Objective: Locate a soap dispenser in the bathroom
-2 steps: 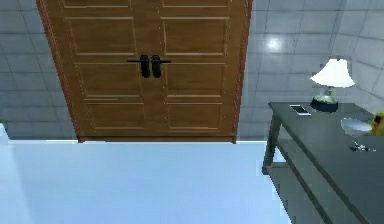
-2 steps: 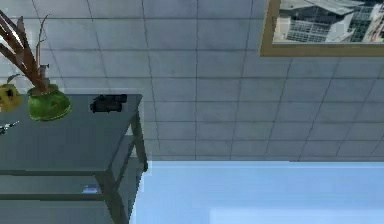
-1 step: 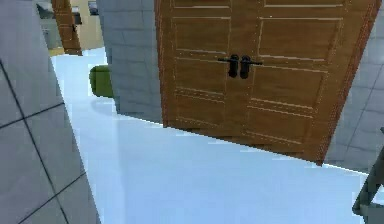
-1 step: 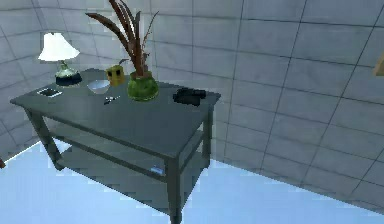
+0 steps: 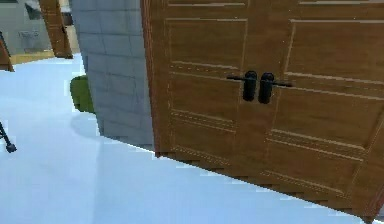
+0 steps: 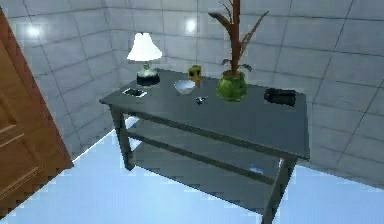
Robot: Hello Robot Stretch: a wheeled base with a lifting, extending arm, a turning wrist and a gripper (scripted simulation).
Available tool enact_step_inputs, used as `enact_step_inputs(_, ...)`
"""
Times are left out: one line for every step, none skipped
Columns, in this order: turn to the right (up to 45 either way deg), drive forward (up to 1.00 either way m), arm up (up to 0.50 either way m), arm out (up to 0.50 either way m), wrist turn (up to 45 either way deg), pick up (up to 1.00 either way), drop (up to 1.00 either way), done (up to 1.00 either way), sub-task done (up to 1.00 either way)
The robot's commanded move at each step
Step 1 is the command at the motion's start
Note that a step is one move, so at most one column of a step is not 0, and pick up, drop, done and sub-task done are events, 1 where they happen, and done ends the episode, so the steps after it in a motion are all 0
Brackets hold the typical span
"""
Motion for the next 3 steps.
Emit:
enact_step_inputs(-33.0, 0.0, 0.0, 0.0, 0.0, 0.0, 0.0, 0.0, 0.0)
enact_step_inputs(-3.0, 0.0, 0.0, 0.0, 0.0, 0.0, 0.0, 0.0, 0.0)
enact_step_inputs(0.0, 1.0, 0.0, 0.0, 0.0, 0.0, 0.0, 0.0, 0.0)
